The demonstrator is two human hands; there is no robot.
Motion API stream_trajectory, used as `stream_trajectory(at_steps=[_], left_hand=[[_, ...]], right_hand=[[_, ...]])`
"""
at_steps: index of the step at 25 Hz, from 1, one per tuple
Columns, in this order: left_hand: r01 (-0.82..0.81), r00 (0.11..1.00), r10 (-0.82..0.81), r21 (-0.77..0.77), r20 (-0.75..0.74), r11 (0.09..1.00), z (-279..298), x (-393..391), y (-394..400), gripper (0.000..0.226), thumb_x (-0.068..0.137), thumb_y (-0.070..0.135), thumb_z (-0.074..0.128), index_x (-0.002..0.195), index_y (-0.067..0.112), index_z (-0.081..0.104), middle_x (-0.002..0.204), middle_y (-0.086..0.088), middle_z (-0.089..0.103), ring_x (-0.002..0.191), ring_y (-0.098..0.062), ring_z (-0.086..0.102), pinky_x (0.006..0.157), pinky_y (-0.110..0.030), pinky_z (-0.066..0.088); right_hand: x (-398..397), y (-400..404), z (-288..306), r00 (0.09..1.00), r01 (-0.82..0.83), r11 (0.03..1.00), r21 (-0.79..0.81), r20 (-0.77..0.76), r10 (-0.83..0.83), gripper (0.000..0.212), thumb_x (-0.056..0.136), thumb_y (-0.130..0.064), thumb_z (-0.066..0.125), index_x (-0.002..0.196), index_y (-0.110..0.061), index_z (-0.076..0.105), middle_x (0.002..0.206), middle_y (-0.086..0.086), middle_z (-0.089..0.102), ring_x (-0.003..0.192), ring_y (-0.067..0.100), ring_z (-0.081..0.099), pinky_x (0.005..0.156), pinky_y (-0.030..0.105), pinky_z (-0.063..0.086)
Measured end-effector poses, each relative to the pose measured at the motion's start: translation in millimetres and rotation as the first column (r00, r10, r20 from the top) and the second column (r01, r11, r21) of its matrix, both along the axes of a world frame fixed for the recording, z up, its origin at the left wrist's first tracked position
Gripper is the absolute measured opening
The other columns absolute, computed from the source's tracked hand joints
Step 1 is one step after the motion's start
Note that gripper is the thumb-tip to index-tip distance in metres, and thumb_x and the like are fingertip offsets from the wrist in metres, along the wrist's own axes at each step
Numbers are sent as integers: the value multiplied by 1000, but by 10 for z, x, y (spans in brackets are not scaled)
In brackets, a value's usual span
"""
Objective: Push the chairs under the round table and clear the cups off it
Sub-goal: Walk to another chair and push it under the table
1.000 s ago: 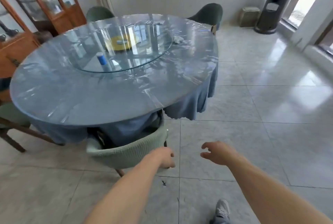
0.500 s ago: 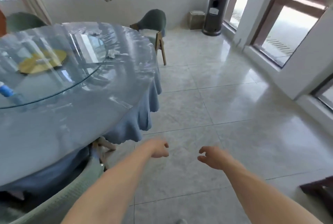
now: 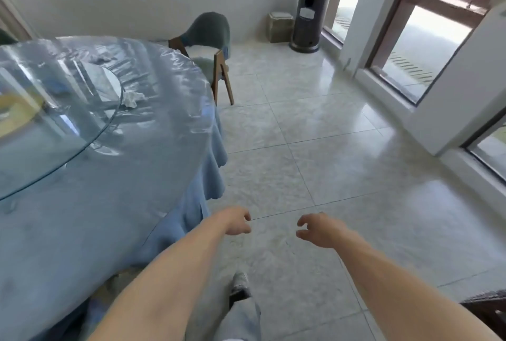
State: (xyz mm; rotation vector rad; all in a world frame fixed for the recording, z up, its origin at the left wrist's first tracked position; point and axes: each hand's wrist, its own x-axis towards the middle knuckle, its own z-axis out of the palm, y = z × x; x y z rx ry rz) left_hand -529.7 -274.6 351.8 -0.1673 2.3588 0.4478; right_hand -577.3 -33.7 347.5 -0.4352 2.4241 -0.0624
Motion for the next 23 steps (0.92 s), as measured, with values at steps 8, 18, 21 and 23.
stream_trajectory(at_steps=[8, 18, 21, 23], left_hand=[[19, 1000, -19, 26, -3, 999, 25, -1619, -834, 52, 94, 35, 57, 143, 20, 48, 148, -3, 47, 130, -24, 49, 103, -35, 43], [36, 999, -36, -9, 8, 999, -174, -3472, -1315, 56, 92, 46, 58, 140, 20, 51, 143, -5, 52, 127, -25, 51, 104, -36, 43], [5, 1000, -4, -11, 14, 1000, -246, -4190, -1384, 56, 93, 45, 59, 140, 18, 51, 144, -6, 51, 127, -24, 52, 104, -36, 43], [-32, 999, 32, 0, 42, 999, -277, -4711, -1365, 56, 93, 44, 60, 141, 18, 50, 145, -6, 50, 128, -25, 51, 104, -36, 43]], right_hand=[[-1629, -906, 216, 999, -24, 1000, 2, -42, 24, 45, 96, -55, 48, 136, -34, 51, 133, -1, 60, 117, 22, 59, 94, 35, 48], [-3469, -1389, 1, 998, -57, 998, 5, -31, 57, 44, 94, -55, 49, 134, -36, 53, 134, -2, 60, 118, 22, 59, 95, 35, 48], [-4270, -1426, -97, 998, -59, 998, -12, -28, 58, 45, 95, -54, 48, 136, -36, 50, 136, -2, 58, 119, 22, 58, 94, 35, 48], [-4875, -1443, -116, 997, -74, 997, -10, -29, 74, 46, 96, -54, 47, 138, -36, 48, 136, -2, 57, 119, 22, 57, 95, 36, 47]])
